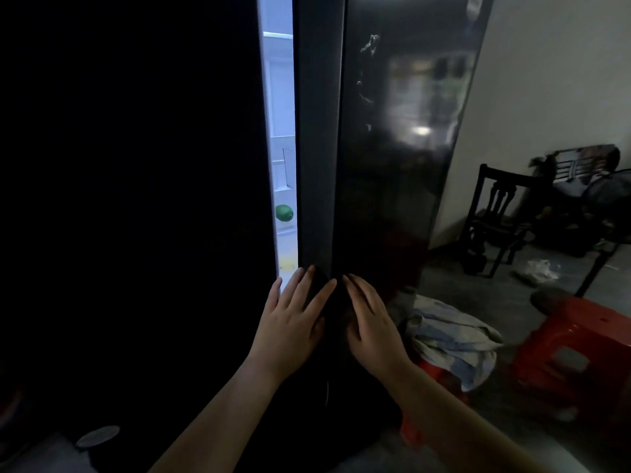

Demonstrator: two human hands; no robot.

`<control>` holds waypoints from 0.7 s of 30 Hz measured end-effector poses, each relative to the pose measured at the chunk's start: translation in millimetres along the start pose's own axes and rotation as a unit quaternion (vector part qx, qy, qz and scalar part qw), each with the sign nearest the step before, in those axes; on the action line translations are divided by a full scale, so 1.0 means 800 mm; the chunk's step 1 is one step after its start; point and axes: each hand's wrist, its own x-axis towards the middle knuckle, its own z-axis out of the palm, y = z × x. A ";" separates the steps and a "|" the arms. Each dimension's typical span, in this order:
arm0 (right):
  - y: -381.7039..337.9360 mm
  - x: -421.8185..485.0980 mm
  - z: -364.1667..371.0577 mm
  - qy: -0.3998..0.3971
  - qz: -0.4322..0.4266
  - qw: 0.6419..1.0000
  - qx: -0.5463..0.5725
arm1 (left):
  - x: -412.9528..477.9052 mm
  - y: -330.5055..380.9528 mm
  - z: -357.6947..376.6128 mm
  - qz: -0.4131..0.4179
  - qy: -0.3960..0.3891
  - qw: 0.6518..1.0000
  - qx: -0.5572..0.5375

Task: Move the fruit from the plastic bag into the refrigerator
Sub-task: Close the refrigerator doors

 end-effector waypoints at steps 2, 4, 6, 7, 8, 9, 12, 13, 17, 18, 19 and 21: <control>0.006 0.004 0.000 -0.002 -0.005 1.000 -0.007 | 0.000 -0.005 0.001 0.000 0.002 1.000 0.013; 0.010 0.008 0.000 -0.006 -0.011 1.000 -0.012 | 0.000 -0.010 0.004 0.005 0.005 1.000 0.028; 0.013 0.012 0.001 -0.010 -0.017 1.000 -0.016 | 0.002 -0.015 0.008 0.008 0.011 0.999 0.043; 0.014 0.015 0.002 -0.011 -0.021 1.000 -0.017 | 0.003 -0.018 0.010 0.010 0.013 0.999 0.052; 0.015 0.019 0.002 -0.014 -0.025 0.999 -0.016 | 0.004 -0.021 0.013 0.010 0.014 0.998 0.063; 0.015 0.023 0.003 -0.019 -0.028 0.999 -0.014 | 0.004 -0.024 0.015 0.008 0.012 0.997 0.072; 0.016 0.040 0.006 -0.044 -0.049 0.998 -0.018 | 0.008 -0.036 0.019 -0.019 0.009 0.996 0.092; 0.015 0.048 0.009 -0.055 -0.058 0.997 -0.024 | 0.010 -0.040 0.019 -0.028 0.010 0.995 0.099; 0.009 0.085 0.028 -0.108 -0.086 0.989 -0.054 | 0.024 -0.060 0.019 -0.086 0.014 0.989 0.123; 0.009 0.095 0.034 -0.120 -0.092 0.986 -0.063 | 0.028 -0.066 0.021 -0.103 0.009 0.986 0.129; 0.007 0.104 0.038 -0.134 -0.095 0.984 -0.074 | 0.032 -0.072 0.024 -0.120 0.004 0.983 0.137; 0.005 0.117 0.045 -0.143 -0.096 0.981 -0.094 | 0.038 -0.080 0.027 -0.147 -0.007 0.978 0.148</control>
